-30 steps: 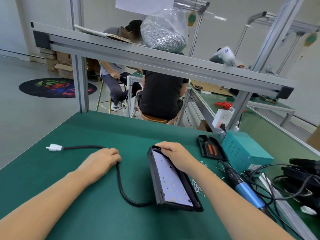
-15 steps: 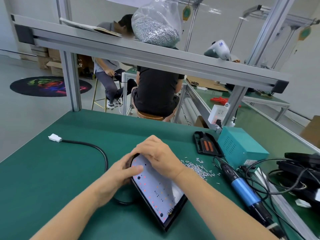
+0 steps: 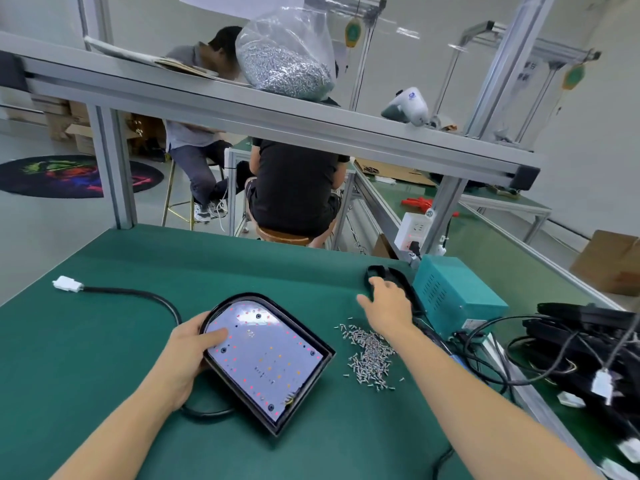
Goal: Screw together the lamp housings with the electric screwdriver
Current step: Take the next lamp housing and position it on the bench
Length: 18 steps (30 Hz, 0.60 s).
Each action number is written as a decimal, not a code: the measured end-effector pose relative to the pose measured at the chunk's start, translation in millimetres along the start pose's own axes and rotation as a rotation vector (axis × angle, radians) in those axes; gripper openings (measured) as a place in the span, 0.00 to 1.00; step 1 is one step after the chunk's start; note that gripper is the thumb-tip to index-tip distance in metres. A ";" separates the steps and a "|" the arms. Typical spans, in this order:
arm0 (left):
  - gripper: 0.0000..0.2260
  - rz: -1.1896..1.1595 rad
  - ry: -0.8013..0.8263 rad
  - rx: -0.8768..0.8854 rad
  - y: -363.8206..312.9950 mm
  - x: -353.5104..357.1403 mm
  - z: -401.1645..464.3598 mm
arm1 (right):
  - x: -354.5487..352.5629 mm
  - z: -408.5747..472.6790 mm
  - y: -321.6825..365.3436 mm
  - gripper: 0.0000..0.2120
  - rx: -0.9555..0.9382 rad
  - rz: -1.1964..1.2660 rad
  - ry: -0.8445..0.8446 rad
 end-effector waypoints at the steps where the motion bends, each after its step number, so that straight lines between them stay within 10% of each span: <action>1: 0.12 0.002 -0.004 0.012 0.8 0.4 0.4 | 0.0 6.2 -9.8 0.24 0.045 -0.087 0.024; 18: 0.08 0.035 -0.036 0.000 3.1 1.1 0.9 | 14.7 53.7 -45.1 0.27 0.335 -0.149 0.251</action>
Point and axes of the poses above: each hand's wrist, its own z-axis towards the middle knuckle, its own x-axis out of the palm, y = z × x, the point moved 5 cm from there along z, towards the middle knuckle, and after that the axes turned 6 degrees about y, right-handed, at the moved point
